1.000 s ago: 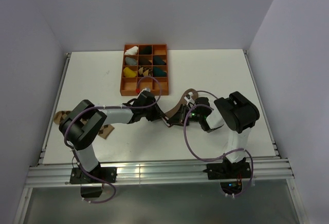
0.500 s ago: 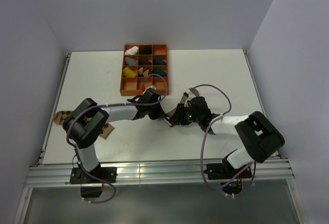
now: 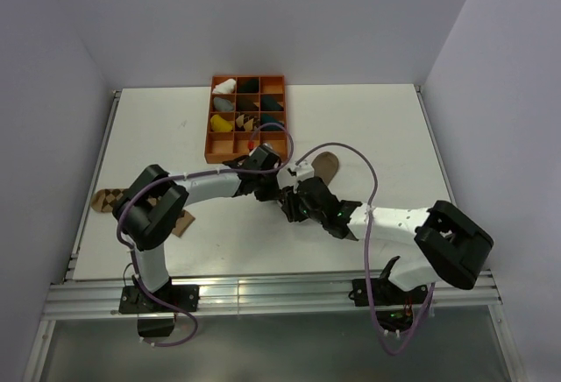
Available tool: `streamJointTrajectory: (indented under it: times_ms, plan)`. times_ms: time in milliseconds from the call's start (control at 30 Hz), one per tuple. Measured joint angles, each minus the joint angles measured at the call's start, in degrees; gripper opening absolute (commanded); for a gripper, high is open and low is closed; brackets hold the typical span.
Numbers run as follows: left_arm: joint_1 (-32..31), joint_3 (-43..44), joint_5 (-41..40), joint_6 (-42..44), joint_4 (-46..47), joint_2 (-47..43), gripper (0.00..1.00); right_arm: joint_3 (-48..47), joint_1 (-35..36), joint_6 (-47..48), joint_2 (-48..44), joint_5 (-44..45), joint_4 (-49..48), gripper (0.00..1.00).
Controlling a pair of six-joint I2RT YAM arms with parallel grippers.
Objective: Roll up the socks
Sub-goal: Roll the sock at the center of the board.
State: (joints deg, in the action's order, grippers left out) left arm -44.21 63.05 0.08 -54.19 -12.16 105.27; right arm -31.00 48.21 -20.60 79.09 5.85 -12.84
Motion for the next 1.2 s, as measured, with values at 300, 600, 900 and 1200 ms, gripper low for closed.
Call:
streamJointTrajectory:
  times_ms: [300,600,900,1200]
  plan:
    - [-0.1,1.0,0.0,0.4,-1.2,0.7,0.00,-3.8,5.4,3.3,5.2,7.6,0.9,0.47]
    - [-0.1,1.3,0.0,0.4,-1.5,0.8,0.00,-5.7,7.0,3.1,10.3,13.1,1.9,0.35]
    - [0.4,1.3,-0.9,0.0,-1.3,0.9,0.04,-9.4,7.3,0.9,13.7,17.5,4.6,0.00]
    - [0.7,-0.5,-0.8,-1.5,-0.6,-0.3,0.39,-6.1,3.2,0.5,9.7,8.1,3.1,0.00]
